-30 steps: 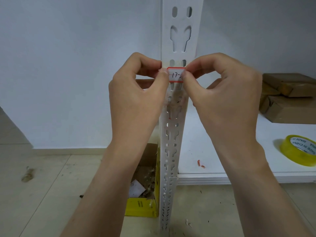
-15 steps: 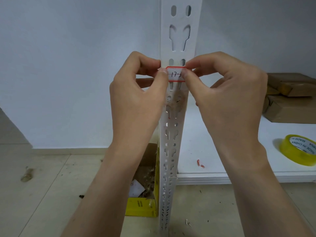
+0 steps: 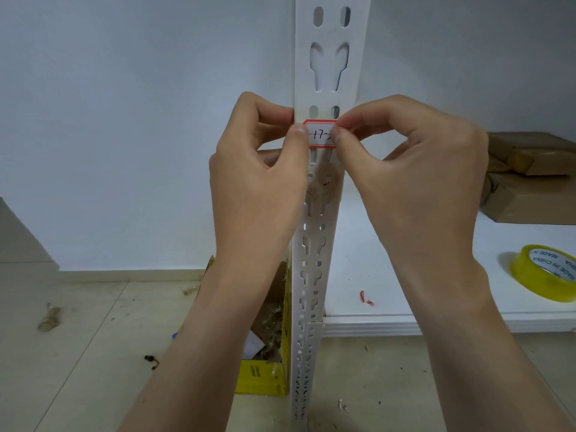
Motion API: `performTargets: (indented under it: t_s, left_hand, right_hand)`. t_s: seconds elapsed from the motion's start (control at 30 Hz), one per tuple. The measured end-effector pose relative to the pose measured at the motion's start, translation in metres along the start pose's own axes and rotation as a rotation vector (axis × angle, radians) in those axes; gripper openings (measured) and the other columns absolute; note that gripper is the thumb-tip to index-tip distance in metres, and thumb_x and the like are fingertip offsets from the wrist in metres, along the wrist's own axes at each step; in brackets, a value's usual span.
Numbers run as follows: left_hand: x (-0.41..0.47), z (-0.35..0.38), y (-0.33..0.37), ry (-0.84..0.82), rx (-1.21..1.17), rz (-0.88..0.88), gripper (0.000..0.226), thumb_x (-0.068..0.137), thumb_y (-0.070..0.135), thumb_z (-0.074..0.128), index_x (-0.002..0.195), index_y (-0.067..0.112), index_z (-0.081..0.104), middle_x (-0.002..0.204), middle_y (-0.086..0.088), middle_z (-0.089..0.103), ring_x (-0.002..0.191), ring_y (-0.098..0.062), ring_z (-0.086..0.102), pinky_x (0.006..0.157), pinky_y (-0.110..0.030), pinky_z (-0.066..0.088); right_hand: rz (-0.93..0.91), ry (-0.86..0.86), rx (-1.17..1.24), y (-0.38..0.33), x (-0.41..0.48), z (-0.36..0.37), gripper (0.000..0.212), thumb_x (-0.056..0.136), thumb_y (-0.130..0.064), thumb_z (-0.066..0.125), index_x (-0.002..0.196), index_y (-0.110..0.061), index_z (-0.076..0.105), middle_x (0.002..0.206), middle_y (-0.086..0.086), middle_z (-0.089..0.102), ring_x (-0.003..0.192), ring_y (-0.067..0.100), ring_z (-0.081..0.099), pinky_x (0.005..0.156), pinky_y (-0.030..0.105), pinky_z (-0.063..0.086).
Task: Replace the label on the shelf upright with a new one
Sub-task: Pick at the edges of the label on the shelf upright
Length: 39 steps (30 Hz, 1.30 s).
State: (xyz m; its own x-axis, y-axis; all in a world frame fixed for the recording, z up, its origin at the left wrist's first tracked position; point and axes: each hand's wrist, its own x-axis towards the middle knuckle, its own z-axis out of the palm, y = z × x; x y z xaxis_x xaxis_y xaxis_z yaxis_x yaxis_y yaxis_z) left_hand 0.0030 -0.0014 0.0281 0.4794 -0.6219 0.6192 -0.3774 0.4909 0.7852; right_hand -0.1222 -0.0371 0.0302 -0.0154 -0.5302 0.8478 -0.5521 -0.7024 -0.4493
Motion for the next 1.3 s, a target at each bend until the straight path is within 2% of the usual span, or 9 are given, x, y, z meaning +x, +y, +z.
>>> performTargets:
  t_s: [0.3, 0.43, 0.57, 0.77, 0.97, 1.13, 1.3]
  left_hand:
    - [-0.0020, 0.0033, 0.0007, 0.010, -0.024, -0.009, 0.010, 0.101, 0.015, 0.064, 0.100, 0.021, 0.056, 0.104, 0.003, 0.074, 0.093, -0.006, 0.074, 0.074, -0.014, 0.058]
    - [-0.0032, 0.0050, -0.0004, 0.017, -0.031, -0.007, 0.010, 0.101, 0.014, 0.063, 0.101, 0.020, 0.056, 0.103, 0.004, 0.073, 0.092, -0.003, 0.073, 0.074, -0.014, 0.057]
    - [-0.0039, 0.0050, -0.0005, 0.013, -0.024, 0.004, 0.009, 0.102, 0.014, 0.063, 0.102, 0.019, 0.056, 0.104, 0.005, 0.072, 0.094, 0.000, 0.072, 0.076, -0.014, 0.058]
    - [-0.0039, 0.0053, -0.0002, 0.015, -0.007, 0.019, 0.009, 0.102, 0.014, 0.063, 0.101, 0.019, 0.056, 0.103, 0.005, 0.072, 0.092, 0.002, 0.071, 0.074, -0.013, 0.056]
    - [-0.0043, 0.0044, 0.0004, 0.011, 0.005, 0.018, 0.010, 0.102, 0.016, 0.064, 0.101, 0.021, 0.055, 0.104, 0.006, 0.071, 0.093, 0.003, 0.070, 0.073, -0.011, 0.055]
    - [-0.0034, 0.0036, 0.0004, 0.005, 0.005, 0.017, 0.011, 0.102, 0.014, 0.063, 0.100, 0.021, 0.055, 0.104, 0.006, 0.072, 0.092, 0.005, 0.070, 0.071, -0.010, 0.054]
    - [-0.0020, 0.0024, 0.0007, 0.001, 0.002, 0.018, 0.013, 0.102, 0.015, 0.064, 0.098, 0.023, 0.055, 0.104, 0.006, 0.073, 0.092, 0.002, 0.071, 0.072, -0.013, 0.056]
  right_hand:
    - [0.002, -0.019, -0.041, -0.0011, 0.0011, 0.0011, 0.013, 0.094, -0.043, 0.069, 0.098, -0.033, 0.076, 0.095, -0.016, 0.074, 0.073, 0.005, 0.064, 0.069, 0.026, 0.058]
    - [0.010, 0.002, -0.023, 0.0000, -0.0001, 0.0000, 0.013, 0.093, -0.043, 0.071, 0.098, -0.033, 0.076, 0.094, -0.017, 0.075, 0.068, -0.001, 0.060, 0.067, 0.016, 0.050]
    - [0.014, -0.008, 0.006, 0.0010, -0.0005, -0.0017, 0.016, 0.094, -0.046, 0.070, 0.103, -0.034, 0.077, 0.094, -0.018, 0.075, 0.076, 0.005, 0.068, 0.066, 0.025, 0.056]
    - [-0.005, -0.025, -0.016, -0.0004, 0.0007, -0.0019, 0.016, 0.095, -0.046, 0.067, 0.103, -0.035, 0.077, 0.094, -0.017, 0.075, 0.081, 0.009, 0.070, 0.066, 0.032, 0.059]
    - [0.015, -0.048, -0.053, -0.0029, 0.0022, -0.0037, 0.017, 0.094, -0.049, 0.069, 0.103, -0.036, 0.074, 0.096, -0.017, 0.075, 0.072, 0.007, 0.065, 0.066, 0.026, 0.056]
    - [0.045, -0.059, -0.048, -0.0033, 0.0046, -0.0035, 0.013, 0.093, -0.048, 0.070, 0.098, -0.037, 0.075, 0.093, -0.019, 0.074, 0.069, 0.004, 0.062, 0.068, 0.029, 0.057]
    - [0.052, -0.034, -0.035, -0.0031, 0.0037, -0.0044, 0.011, 0.092, -0.046, 0.072, 0.096, -0.036, 0.076, 0.091, -0.020, 0.075, 0.066, 0.000, 0.060, 0.065, 0.020, 0.050]
